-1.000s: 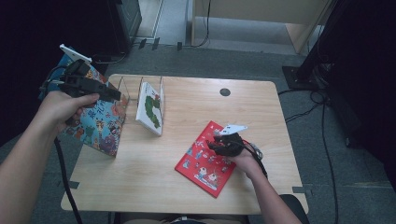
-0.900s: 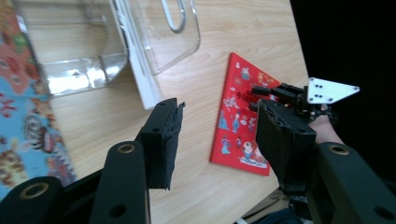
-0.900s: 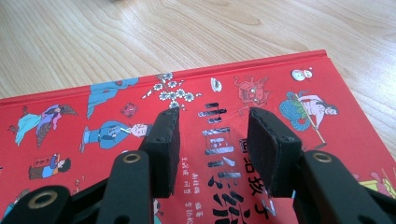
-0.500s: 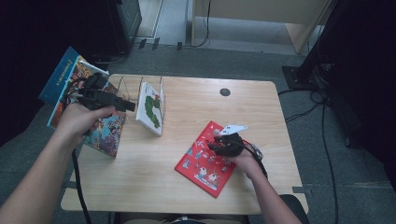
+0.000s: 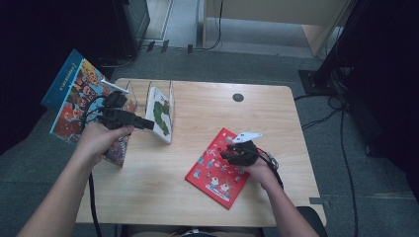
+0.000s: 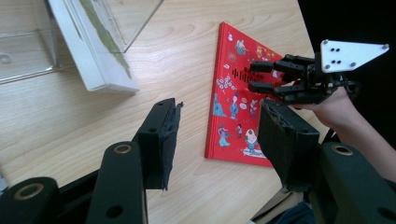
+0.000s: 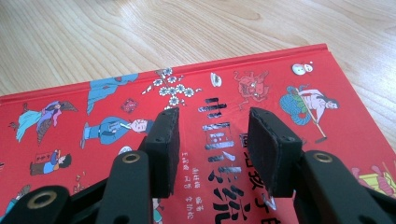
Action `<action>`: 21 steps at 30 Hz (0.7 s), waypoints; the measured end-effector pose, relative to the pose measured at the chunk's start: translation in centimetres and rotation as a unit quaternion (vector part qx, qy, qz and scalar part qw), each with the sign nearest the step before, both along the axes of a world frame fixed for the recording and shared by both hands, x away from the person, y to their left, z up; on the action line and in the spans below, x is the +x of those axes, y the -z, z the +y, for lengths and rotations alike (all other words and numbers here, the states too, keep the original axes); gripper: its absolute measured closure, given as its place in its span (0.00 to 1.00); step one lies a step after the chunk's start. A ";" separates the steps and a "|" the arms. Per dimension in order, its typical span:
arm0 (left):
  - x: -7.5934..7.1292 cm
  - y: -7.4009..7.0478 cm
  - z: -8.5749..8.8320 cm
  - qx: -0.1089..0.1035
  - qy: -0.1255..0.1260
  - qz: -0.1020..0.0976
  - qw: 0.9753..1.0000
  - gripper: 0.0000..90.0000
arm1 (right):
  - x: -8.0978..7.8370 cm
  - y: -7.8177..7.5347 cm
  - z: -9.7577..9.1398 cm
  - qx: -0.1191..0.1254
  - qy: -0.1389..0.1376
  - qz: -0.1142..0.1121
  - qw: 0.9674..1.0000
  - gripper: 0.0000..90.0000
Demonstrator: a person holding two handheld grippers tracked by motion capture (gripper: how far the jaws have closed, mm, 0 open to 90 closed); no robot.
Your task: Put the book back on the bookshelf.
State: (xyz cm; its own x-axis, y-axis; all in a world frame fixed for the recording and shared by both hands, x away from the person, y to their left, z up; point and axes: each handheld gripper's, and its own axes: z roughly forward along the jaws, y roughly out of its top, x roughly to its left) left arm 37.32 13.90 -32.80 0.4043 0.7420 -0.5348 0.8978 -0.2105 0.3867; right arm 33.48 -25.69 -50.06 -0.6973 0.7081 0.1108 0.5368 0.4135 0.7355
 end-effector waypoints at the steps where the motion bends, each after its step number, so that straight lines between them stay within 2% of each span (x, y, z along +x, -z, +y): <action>1: -0.1 0.3 -0.1 0.001 0.002 -0.001 1.000 0.53 | 0.0 0.0 0.0 0.000 0.000 0.000 1.000 0.61; 3: -0.2 0.8 -0.4 -0.004 0.003 0.003 1.000 0.53 | 0.0 0.1 -0.1 0.000 0.000 0.000 1.000 0.61; 6: -0.3 1.6 -0.8 0.003 0.007 0.002 1.000 0.53 | -0.1 0.1 -0.1 0.001 0.004 0.003 1.000 0.61; 11: -0.5 2.4 -1.5 0.003 0.014 0.000 1.000 0.52 | -0.2 0.1 -0.4 -0.001 0.005 0.002 1.000 0.61; 15: -0.6 3.0 -2.2 0.002 0.024 -0.003 1.000 0.52 | -0.4 0.1 -0.6 -0.001 0.006 -0.001 1.000 0.61; 21: -0.7 4.4 -3.2 0.002 0.039 -0.006 0.999 0.52 | -0.6 0.1 -1.1 -0.002 0.013 0.006 1.000 0.61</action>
State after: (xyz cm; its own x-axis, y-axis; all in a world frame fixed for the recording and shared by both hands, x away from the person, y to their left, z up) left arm 36.66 10.66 -37.16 0.4669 0.7101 -0.5271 0.8741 -0.2801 0.3968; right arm 32.91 -26.77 -50.13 -0.6769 0.7268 0.1163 0.5563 0.4017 0.7275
